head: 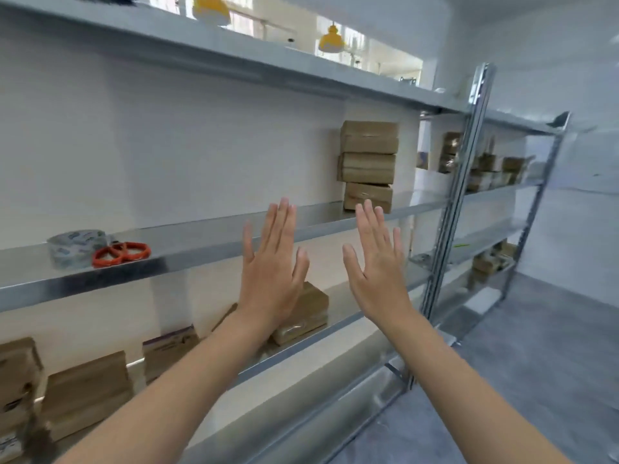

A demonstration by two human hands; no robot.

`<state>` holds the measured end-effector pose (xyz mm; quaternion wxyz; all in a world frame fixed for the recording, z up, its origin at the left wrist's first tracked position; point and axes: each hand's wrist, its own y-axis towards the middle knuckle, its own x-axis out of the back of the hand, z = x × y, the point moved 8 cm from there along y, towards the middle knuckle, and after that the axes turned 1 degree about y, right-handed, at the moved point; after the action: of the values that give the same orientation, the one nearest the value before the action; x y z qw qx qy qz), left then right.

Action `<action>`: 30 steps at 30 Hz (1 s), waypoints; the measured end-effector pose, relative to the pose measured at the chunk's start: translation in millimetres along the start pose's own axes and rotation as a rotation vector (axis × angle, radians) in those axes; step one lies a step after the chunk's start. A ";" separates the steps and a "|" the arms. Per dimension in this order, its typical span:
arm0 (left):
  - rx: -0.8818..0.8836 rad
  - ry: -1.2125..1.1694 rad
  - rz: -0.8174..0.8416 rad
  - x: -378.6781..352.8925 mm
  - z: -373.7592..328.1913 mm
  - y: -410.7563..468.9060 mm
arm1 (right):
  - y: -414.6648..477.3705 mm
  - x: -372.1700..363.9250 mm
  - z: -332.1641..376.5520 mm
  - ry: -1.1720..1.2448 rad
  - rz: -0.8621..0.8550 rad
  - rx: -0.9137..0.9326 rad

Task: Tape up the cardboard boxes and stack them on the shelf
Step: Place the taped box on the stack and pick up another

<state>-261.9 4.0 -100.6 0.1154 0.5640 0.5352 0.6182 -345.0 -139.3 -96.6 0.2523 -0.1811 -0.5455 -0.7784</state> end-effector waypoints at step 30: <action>0.099 0.135 -0.072 -334.3 3.4 365.3 | 368.3 -48.2 -417.9 0.084 -0.042 -0.056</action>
<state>22.0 -390.0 -3.9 0.0731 0.5062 0.5918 0.6231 -91.5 -625.2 13.9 0.2533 -0.1437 -0.5163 -0.8054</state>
